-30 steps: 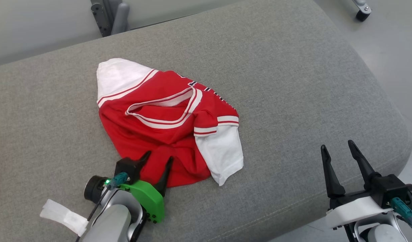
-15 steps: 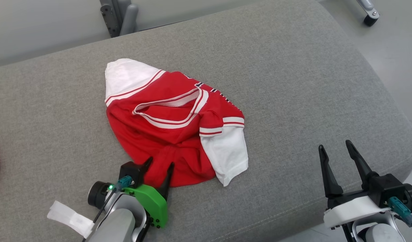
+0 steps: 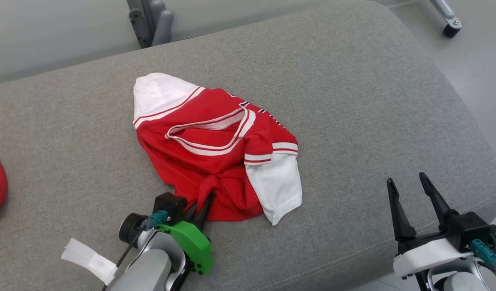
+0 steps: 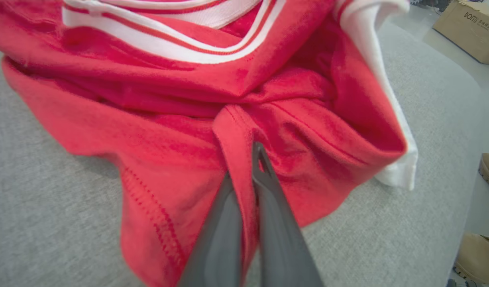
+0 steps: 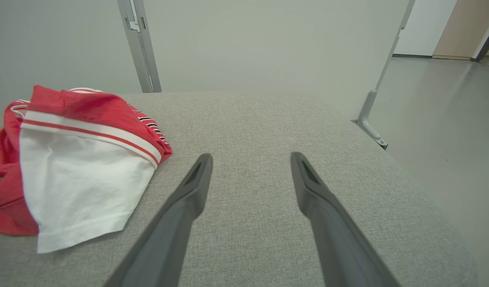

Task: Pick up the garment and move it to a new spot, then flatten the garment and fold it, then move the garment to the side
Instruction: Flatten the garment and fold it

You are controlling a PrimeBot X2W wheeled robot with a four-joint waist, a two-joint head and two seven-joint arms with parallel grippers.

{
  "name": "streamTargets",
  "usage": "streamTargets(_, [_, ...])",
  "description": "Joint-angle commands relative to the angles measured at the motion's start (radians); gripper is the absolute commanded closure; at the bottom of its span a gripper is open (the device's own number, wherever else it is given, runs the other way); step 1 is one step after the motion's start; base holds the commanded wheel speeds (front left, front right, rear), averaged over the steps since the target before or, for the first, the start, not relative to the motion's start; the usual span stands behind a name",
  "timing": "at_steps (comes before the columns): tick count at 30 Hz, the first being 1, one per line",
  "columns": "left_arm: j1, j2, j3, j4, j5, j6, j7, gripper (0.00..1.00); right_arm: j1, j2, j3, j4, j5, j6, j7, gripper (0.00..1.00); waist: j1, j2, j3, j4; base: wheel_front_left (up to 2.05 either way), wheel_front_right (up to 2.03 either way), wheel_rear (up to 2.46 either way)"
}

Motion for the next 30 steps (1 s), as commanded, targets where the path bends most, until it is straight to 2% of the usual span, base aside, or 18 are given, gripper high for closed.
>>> streamTargets(1, [0.009,0.016,0.011,-0.025,-0.006,-0.002,0.0,1.0,0.009,-0.005,-0.002,0.003,0.001,0.0,-0.003,0.0,0.0,-0.0001,-0.006,0.004,0.0,0.0,0.0])
streamTargets(6, [0.072,0.053,0.084,-0.179,-0.003,-0.001,0.0,1.0,0.022,-0.008,-0.007,0.001,0.0,0.0,-0.003,0.0,0.0,-0.0001,-0.02,0.017,0.0,0.0,0.0])
streamTargets(13, [0.207,0.147,0.236,-0.458,0.045,0.03,0.0,1.0,0.043,-0.016,-0.018,-0.003,0.001,0.0,-0.003,0.0,0.0,-0.0001,-0.034,0.059,0.0,0.0,0.0])
streamTargets(17, [0.259,0.173,0.31,-0.536,0.074,0.036,0.0,1.0,0.041,-0.019,-0.012,-0.004,0.0,0.0,-0.003,0.0,0.0,-0.0001,-0.033,0.079,0.0,0.0,0.0])
streamTargets(20, [0.301,0.158,0.396,-0.593,0.094,0.04,0.0,1.0,0.029,-0.021,-0.008,-0.001,0.003,0.0,-0.003,0.0,0.0,-0.0001,-0.032,0.094,0.0,0.0,0.0])
streamTargets(24, [0.336,0.103,0.474,-0.684,0.117,0.022,0.0,1.0,0.032,-0.022,-0.004,0.0,0.005,0.0,-0.003,0.0,0.0,-0.0001,-0.036,0.114,0.0,0.0,0.0])
streamTargets(27, [0.307,0.054,0.443,-0.737,0.145,0.005,0.0,1.0,0.027,-0.02,0.003,0.007,0.008,0.0,-0.003,0.0,0.0,-0.0001,-0.04,0.121,0.0,0.0,0.0])
streamTargets(30, [0.254,0.024,0.385,-0.729,0.154,-0.002,0.0,1.0,0.014,-0.015,0.015,0.011,0.013,0.0,-0.003,0.0,0.0,-0.0001,-0.044,0.109,0.0,0.0,0.0])
